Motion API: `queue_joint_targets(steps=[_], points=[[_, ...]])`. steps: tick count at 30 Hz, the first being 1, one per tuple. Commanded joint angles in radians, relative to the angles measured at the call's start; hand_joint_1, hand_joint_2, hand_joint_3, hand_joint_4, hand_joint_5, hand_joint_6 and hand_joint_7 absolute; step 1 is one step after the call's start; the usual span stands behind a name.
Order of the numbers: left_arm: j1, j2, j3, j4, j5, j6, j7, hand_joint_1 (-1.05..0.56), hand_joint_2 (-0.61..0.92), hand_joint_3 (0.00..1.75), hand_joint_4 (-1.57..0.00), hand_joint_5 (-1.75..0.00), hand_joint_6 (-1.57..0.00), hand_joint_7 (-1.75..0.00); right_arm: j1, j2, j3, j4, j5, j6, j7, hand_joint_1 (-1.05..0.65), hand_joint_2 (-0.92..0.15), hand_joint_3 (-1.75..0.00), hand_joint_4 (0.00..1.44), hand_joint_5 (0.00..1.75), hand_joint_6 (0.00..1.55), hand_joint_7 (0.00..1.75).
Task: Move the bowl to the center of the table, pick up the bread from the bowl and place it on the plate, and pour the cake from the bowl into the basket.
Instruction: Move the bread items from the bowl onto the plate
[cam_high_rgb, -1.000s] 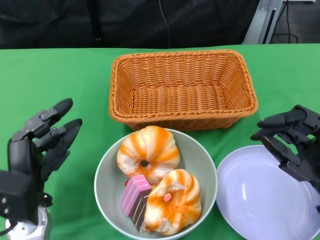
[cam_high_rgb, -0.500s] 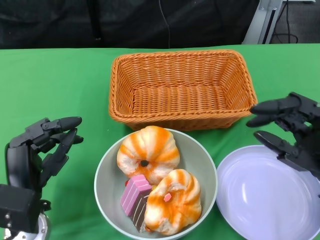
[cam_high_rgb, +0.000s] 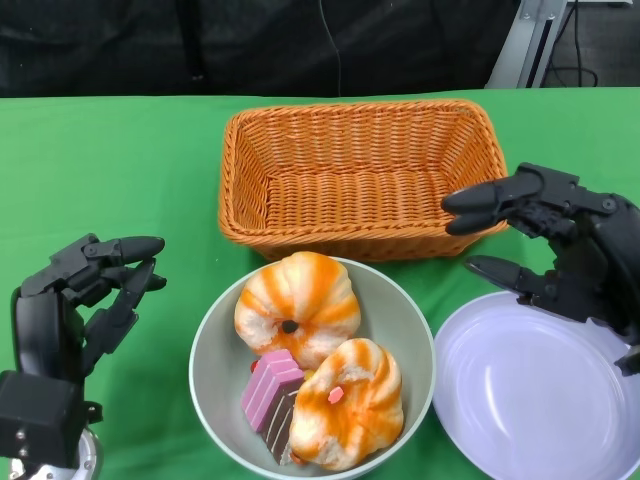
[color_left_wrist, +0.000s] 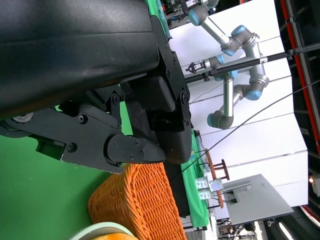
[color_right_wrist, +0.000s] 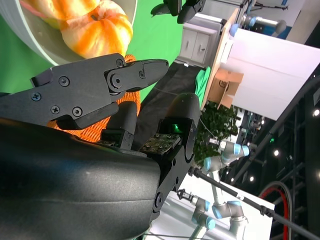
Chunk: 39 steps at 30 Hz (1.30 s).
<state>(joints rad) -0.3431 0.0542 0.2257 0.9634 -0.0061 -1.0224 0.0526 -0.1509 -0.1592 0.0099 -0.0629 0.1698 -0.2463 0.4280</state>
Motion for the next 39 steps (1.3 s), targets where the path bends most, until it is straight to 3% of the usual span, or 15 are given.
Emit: queue_joint_targets(steps=[1, 17, 29, 39], points=[[0.011, 0.018, 0.006, -0.012, -0.005, -0.014, 0.015, -0.22, 0.92, 0.21, -0.85, -1.14, -1.01, -0.63, -0.018, -0.012, 0.026, -0.037, -0.028, 0.033, -0.008, -0.35, -0.92, -0.04, 0.51, 1.01, 0.57, 0.54], [0.017, 0.012, -0.004, -0.01, 0.003, 0.0, 0.023, -0.21, 0.92, 0.2, -0.86, -1.15, -1.0, -0.68, -0.051, -0.019, 0.109, -0.151, -0.135, 0.151, -0.029, -0.49, -0.89, 0.0, 0.49, 0.92, 0.54, 0.48], [0.012, 0.009, -0.018, 0.009, -0.002, -0.011, 0.012, -0.23, 0.92, 0.21, -0.84, -1.17, -0.98, -0.7, -0.088, -0.006, 0.208, -0.208, -0.332, 0.142, -0.09, -0.63, -0.9, 0.0, 0.61, 0.69, 0.7, 0.16], [0.013, 0.005, -0.026, 0.001, -0.001, -0.004, 0.019, -0.24, 0.92, 0.21, -0.79, -1.22, -0.94, -0.77, -0.103, 0.007, 0.241, -0.215, -0.359, 0.154, -0.101, -0.62, -0.89, 0.0, 0.62, 0.65, 0.71, 0.11]])
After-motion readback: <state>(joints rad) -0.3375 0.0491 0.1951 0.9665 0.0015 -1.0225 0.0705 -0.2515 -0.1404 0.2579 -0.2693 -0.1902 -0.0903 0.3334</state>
